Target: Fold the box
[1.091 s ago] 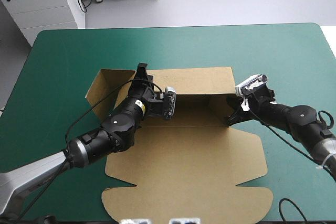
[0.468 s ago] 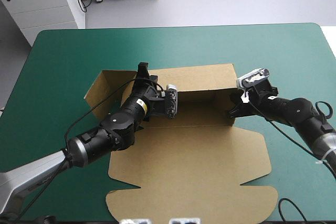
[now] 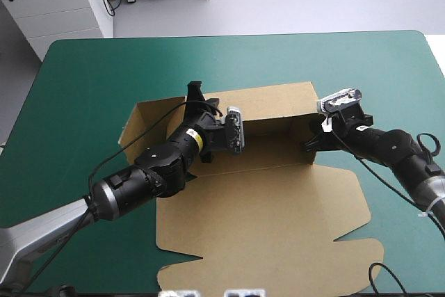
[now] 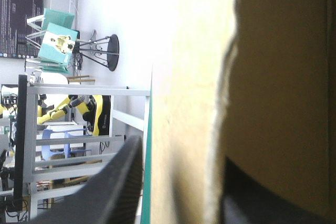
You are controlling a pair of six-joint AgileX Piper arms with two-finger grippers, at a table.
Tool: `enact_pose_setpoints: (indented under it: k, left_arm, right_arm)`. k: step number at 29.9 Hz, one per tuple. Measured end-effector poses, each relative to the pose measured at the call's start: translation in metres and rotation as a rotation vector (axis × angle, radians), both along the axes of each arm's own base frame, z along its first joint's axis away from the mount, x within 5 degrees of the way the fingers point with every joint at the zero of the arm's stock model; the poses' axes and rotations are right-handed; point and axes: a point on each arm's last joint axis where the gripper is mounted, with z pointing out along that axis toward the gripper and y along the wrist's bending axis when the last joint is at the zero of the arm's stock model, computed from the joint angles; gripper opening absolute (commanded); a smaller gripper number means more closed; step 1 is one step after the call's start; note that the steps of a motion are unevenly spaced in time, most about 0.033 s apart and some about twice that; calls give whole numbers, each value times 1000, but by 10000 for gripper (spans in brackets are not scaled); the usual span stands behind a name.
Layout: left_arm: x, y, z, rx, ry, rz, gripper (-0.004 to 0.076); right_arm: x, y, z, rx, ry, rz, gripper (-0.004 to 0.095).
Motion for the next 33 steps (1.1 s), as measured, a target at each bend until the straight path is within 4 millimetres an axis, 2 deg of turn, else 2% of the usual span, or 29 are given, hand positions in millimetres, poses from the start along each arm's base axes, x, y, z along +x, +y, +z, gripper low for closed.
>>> enact_pose_setpoints:
  k: [2,3,10,11,13,17,20,25,29,33]
  left_arm:
    - [-4,-7,10,-25,-11,-10,537]
    - [-8,-10,14,-32,-17,-12,549]
    - [-36,-30,27,4,-38,-23,538]
    - [-42,-33,28,11,-40,-31,501]
    - [-56,-41,31,33,-50,-61,368]
    - [-83,-55,36,109,-103,-146,0]
    - [-95,-60,39,149,-163,-190,20]
    - [-98,-60,52,163,-169,-178,20]
    - [-92,-54,67,111,-40,-118,20]
    - [-62,-34,97,-26,74,0,20]
  right_arm:
    - [0,0,0,3,2,-2,-12]
    - [0,0,0,5,3,-4,-12]
    - [0,0,0,9,6,-6,-12]
    - [0,0,0,9,6,-6,-12]
    - [0,0,0,9,7,-6,-12]
    - [0,0,0,7,7,-5,-12]
    - [0,0,0,6,7,-4,-12]
    - [0,0,0,4,8,-3,-12]
    - [0,0,0,-4,3,5,-12]
    - [0,0,0,-12,-1,11,-12]
